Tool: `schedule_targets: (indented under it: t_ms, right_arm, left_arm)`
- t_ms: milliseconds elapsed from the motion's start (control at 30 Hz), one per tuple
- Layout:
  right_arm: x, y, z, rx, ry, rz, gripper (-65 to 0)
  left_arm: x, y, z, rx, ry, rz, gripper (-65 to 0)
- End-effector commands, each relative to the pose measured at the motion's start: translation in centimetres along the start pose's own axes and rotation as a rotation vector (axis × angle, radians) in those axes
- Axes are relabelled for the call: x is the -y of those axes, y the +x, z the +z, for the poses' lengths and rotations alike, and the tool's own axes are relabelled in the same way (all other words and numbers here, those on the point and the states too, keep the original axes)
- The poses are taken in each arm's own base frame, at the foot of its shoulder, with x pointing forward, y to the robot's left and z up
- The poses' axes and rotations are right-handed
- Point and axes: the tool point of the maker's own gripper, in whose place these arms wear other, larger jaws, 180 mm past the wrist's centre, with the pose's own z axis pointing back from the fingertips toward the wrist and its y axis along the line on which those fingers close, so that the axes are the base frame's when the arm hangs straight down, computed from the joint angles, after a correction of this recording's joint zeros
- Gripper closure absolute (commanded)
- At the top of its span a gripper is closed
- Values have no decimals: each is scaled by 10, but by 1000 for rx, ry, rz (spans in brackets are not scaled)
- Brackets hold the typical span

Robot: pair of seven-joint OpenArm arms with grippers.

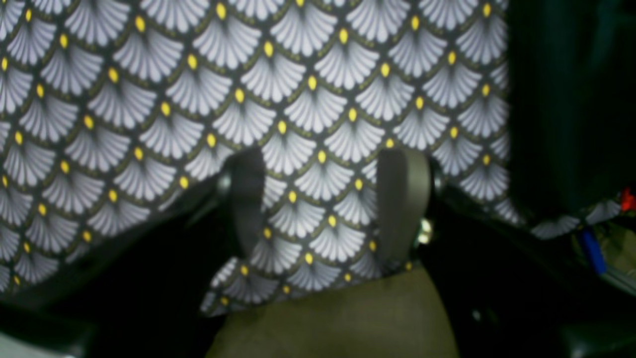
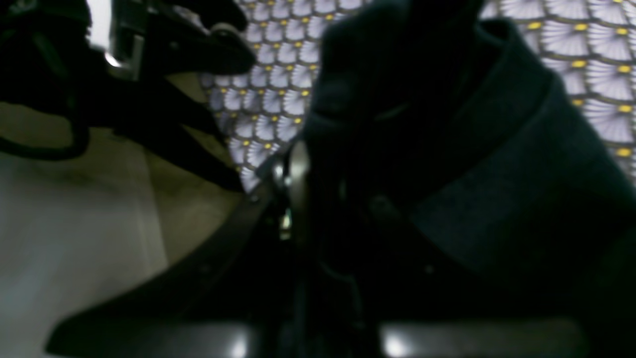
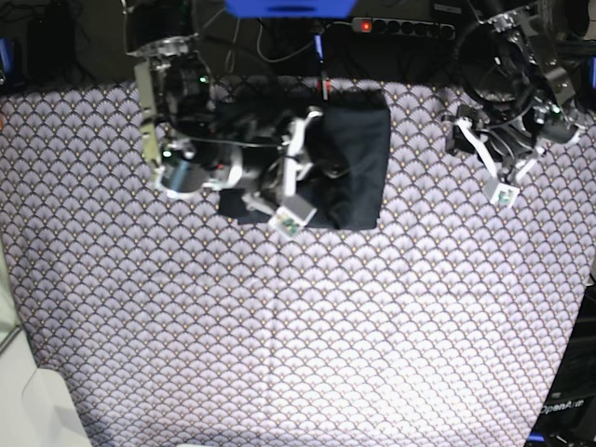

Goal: Fold the T-shirt properly
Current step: 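Fold the held strip end over onto the middle with the right gripper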

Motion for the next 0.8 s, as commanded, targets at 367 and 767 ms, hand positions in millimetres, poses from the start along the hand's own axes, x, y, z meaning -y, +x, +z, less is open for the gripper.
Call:
schedule_targets:
  t_ms: [367, 767]
  right_arm:
    - [-11, 21, -24, 58, 95, 7, 0]
    - [-2, 22, -18, 52, 75, 15, -117]
  left_arm:
    - [-2, 9, 4, 33, 6, -12, -356]
    - [-1, 9, 4, 31, 3, -15, -356]
